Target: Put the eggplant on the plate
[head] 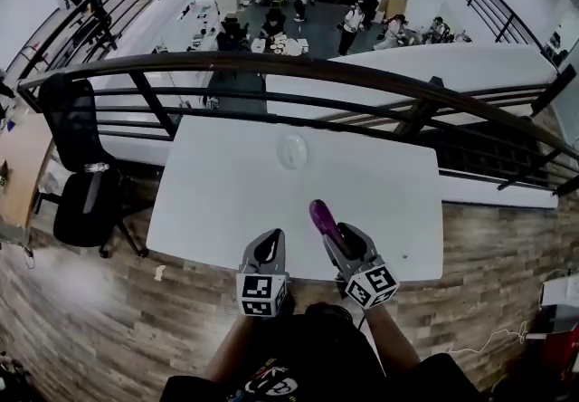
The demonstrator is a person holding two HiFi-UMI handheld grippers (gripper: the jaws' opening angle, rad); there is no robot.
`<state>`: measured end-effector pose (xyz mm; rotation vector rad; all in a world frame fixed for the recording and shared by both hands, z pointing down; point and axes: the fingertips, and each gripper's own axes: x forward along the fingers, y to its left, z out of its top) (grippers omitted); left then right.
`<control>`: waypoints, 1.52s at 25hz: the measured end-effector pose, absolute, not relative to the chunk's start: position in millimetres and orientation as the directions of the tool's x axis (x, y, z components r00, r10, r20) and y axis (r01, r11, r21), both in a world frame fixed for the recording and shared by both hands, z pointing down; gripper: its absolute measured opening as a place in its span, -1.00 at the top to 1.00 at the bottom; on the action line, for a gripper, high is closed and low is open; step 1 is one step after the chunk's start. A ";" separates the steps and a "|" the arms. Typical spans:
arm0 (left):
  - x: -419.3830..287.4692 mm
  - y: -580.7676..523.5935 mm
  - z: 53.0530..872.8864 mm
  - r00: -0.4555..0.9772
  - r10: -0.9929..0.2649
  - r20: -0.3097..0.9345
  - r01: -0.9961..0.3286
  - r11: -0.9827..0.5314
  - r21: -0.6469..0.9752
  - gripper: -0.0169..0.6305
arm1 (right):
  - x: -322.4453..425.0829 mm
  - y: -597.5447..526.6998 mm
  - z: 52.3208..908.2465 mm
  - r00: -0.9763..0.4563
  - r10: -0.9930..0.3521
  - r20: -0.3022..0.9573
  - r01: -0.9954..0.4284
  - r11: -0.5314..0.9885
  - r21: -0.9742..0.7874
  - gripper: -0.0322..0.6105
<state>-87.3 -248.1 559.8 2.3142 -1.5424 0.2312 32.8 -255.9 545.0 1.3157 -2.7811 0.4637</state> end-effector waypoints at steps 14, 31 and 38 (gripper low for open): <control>-105.4 -393.6 632.9 0.392 -0.810 0.437 -0.919 -0.324 0.225 0.93 | 4.2 -453.0 637.3 -0.606 -0.730 0.316 -0.795 0.559 -0.233 0.37; -154.3 -442.8 716.3 0.249 -0.764 0.596 -0.963 -0.130 0.236 0.93 | -52.3 -626.8 840.8 -0.432 -0.607 0.667 -0.812 0.583 0.004 0.38; -147.6 -426.9 710.4 0.302 -0.752 0.586 -0.949 -0.182 0.256 0.93 | -37.4 -610.0 793.9 -0.503 -0.656 0.563 -0.845 0.510 -0.162 0.25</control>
